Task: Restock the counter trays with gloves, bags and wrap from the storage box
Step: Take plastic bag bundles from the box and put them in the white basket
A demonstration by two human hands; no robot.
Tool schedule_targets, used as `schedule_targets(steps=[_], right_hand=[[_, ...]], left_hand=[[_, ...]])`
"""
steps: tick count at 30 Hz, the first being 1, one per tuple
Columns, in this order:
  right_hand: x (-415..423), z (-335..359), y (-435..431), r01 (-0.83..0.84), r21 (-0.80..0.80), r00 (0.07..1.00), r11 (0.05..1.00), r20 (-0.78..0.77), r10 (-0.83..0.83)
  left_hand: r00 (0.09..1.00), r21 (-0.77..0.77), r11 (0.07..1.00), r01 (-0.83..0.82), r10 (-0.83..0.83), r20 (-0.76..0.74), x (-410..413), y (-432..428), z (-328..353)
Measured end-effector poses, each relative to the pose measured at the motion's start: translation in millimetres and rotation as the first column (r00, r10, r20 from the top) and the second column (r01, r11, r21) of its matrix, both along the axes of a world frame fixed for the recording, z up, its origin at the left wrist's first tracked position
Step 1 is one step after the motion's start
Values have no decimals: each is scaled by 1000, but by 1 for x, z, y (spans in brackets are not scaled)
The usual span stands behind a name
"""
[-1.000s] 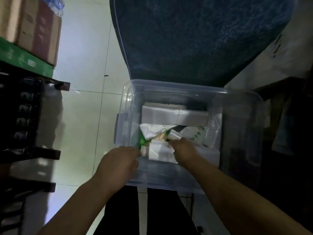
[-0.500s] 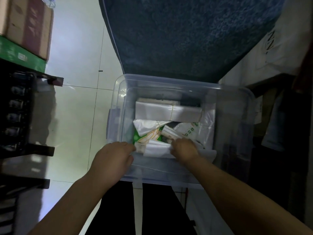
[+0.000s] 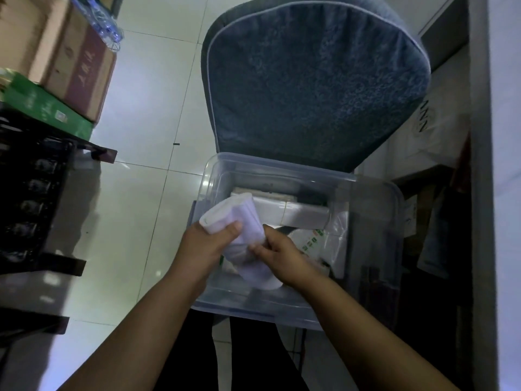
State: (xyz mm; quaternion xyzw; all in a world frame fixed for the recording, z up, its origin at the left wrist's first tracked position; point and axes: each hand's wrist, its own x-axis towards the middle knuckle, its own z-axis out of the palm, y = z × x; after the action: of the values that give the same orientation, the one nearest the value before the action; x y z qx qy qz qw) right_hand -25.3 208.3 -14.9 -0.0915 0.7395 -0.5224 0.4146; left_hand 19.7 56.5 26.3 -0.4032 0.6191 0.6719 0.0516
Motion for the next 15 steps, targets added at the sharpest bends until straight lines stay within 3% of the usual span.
schedule_targets(steps=[4, 6, 9, 15], right_hand=[[-7, -23, -9, -42, 137, 996, 990, -76, 52], [-17, -44, -6, 28, 278, 988, 960, -155, 16], [-40, -78, 3, 101, 460, 964, 882, -263, 27], [-75, -135, -6, -100, 719, 837, 688, -313, 448]], left_hand=[[996, -151, 986, -65, 74, 53, 1, -12, -8], [992, -219, 972, -82, 102, 81, 4, -19, -11], [988, -212, 966, -147, 152, 8, 12, -32, -20], [974, -211, 950, -228, 225, -38, 15, -48, -34]])
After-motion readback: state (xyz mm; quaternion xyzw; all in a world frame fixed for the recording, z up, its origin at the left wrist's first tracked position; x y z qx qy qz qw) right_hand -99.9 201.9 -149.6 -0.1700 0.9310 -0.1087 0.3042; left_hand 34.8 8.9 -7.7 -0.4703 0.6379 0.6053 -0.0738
